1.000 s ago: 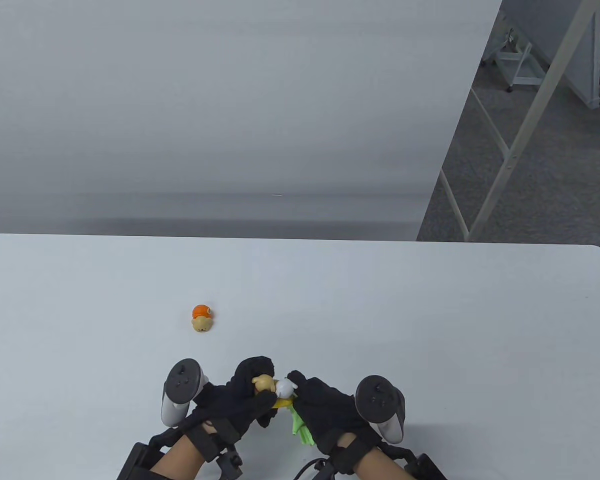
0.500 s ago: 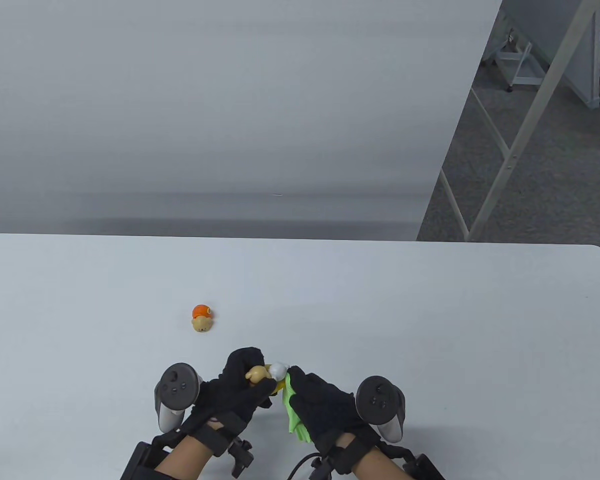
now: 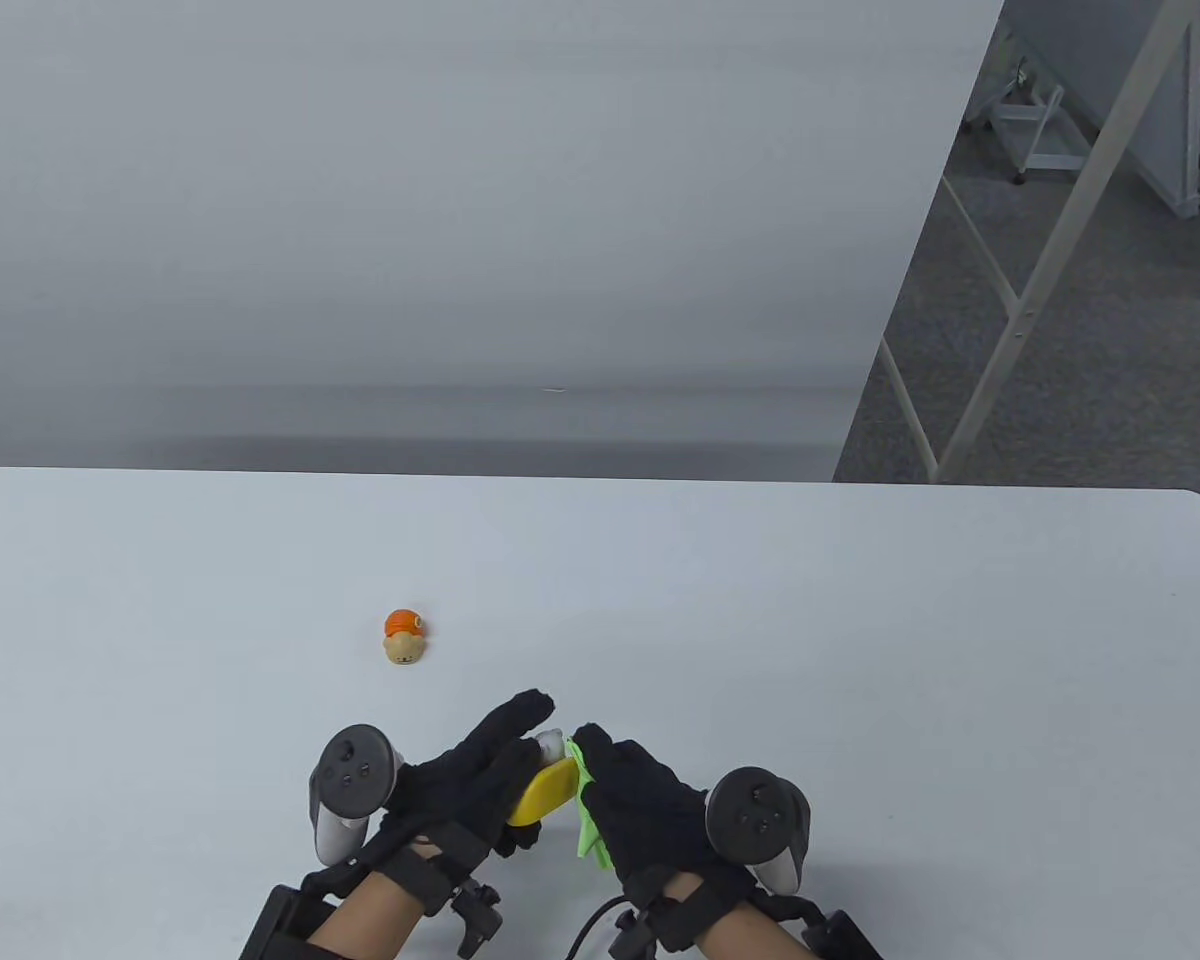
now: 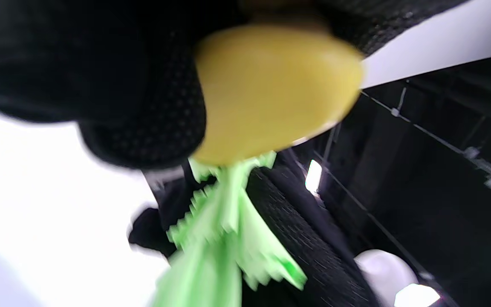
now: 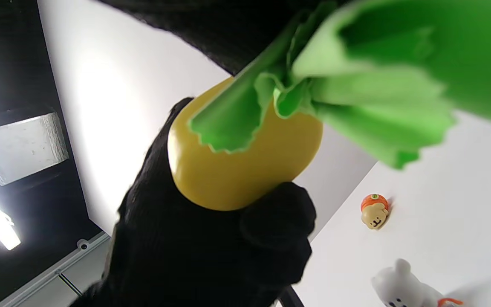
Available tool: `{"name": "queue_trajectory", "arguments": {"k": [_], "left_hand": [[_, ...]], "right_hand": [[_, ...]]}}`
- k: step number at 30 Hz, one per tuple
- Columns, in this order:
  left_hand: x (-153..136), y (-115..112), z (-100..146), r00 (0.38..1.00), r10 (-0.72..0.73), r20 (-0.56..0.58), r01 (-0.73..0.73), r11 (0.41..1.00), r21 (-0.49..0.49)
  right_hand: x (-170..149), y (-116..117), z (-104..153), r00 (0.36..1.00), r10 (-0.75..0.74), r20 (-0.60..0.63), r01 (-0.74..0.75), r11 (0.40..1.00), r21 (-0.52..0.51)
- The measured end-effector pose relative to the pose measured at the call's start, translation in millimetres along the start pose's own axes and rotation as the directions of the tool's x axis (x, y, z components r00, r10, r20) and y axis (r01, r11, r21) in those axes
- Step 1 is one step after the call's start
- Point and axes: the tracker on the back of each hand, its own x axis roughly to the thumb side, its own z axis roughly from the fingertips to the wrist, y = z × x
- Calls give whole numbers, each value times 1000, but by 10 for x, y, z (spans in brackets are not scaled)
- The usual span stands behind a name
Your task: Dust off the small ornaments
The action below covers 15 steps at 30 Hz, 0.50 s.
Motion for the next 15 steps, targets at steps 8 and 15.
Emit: {"name": "queue_trajectory", "arguments": {"k": [8,15], "left_hand": [[47,-82,-39,989,147,30,-136,961,-240],[-62,-30,9,989,-132,-61,134,990,41]], "right_hand": [[29,-51,10,996,82,31,-83,996,23],[225,65,34,969,197,150,-209,976,64]]}}
